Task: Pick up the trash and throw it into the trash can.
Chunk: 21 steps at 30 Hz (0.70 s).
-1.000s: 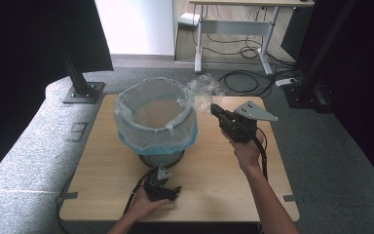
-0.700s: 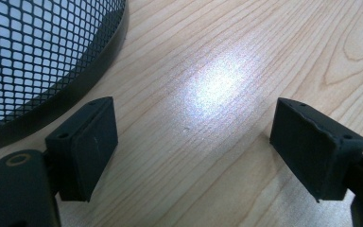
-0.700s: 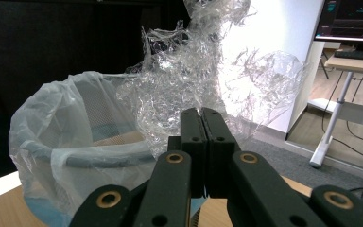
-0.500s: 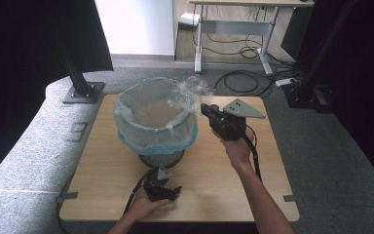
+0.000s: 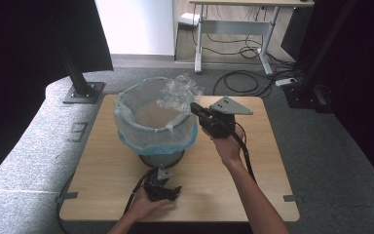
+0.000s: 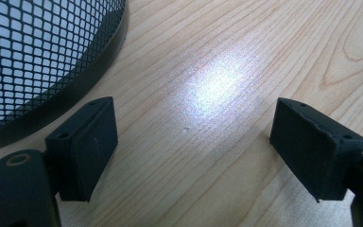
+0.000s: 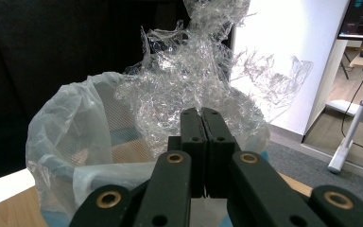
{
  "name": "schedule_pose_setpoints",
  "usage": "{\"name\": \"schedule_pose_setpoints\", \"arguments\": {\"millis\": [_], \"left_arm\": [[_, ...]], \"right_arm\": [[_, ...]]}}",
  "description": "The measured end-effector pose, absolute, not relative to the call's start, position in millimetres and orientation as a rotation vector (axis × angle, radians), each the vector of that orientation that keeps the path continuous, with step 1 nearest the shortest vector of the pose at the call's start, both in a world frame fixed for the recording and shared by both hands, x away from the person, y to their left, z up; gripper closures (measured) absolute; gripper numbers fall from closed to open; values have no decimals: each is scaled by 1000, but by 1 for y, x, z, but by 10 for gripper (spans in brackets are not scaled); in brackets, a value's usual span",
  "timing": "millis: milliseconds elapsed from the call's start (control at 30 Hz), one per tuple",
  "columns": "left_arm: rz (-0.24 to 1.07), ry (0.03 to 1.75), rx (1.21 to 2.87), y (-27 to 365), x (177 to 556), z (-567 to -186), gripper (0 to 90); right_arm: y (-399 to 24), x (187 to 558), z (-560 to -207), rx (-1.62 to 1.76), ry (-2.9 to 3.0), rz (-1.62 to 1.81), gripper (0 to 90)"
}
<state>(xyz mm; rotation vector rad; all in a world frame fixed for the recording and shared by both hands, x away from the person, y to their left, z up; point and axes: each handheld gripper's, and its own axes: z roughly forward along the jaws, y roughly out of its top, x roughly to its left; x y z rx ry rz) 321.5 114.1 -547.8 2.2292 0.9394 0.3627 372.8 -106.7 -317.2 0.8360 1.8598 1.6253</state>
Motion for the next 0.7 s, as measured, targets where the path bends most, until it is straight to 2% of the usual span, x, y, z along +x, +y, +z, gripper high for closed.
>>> {"name": "schedule_pose_setpoints", "arguments": {"millis": [700], "left_arm": [[362,936,2230,114,321,-548,158]], "right_arm": [[-69,388,-322,814,1908,1641,877]]}}
